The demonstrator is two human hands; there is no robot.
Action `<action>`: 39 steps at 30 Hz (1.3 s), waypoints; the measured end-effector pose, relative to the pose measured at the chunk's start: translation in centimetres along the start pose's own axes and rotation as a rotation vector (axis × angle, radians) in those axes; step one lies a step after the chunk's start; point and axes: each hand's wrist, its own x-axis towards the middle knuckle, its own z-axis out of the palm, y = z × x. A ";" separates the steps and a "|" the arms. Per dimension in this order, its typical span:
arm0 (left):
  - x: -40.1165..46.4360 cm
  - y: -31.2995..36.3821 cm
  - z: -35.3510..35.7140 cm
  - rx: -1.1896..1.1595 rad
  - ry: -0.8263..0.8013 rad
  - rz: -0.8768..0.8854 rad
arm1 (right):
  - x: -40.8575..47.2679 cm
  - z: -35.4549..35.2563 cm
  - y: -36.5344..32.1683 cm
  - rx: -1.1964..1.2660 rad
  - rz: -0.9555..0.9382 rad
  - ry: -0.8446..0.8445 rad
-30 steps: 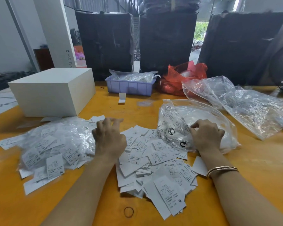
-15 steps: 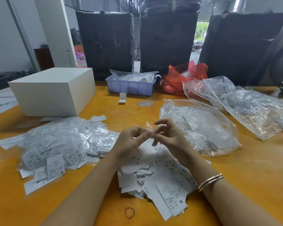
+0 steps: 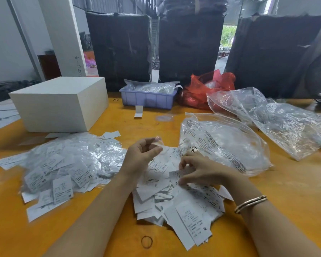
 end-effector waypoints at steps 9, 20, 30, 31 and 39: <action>0.1 -0.2 -0.1 -0.003 -0.005 -0.040 | 0.2 0.8 -0.5 0.789 -0.135 0.454; 0.2 0.3 -0.1 -0.296 0.080 -0.082 | 1.1 1.8 -1.3 1.061 -0.152 0.486; 0.0 0.1 0.2 -0.083 -0.016 -0.070 | 1.0 2.0 -1.5 1.020 -0.157 0.556; 0.0 0.1 0.2 -0.066 -0.056 -0.090 | 1.0 1.9 -1.6 1.008 -0.158 0.584; -0.1 0.4 -0.1 -0.056 -0.060 -0.110 | 0.9 2.0 -2.0 0.934 -0.191 0.663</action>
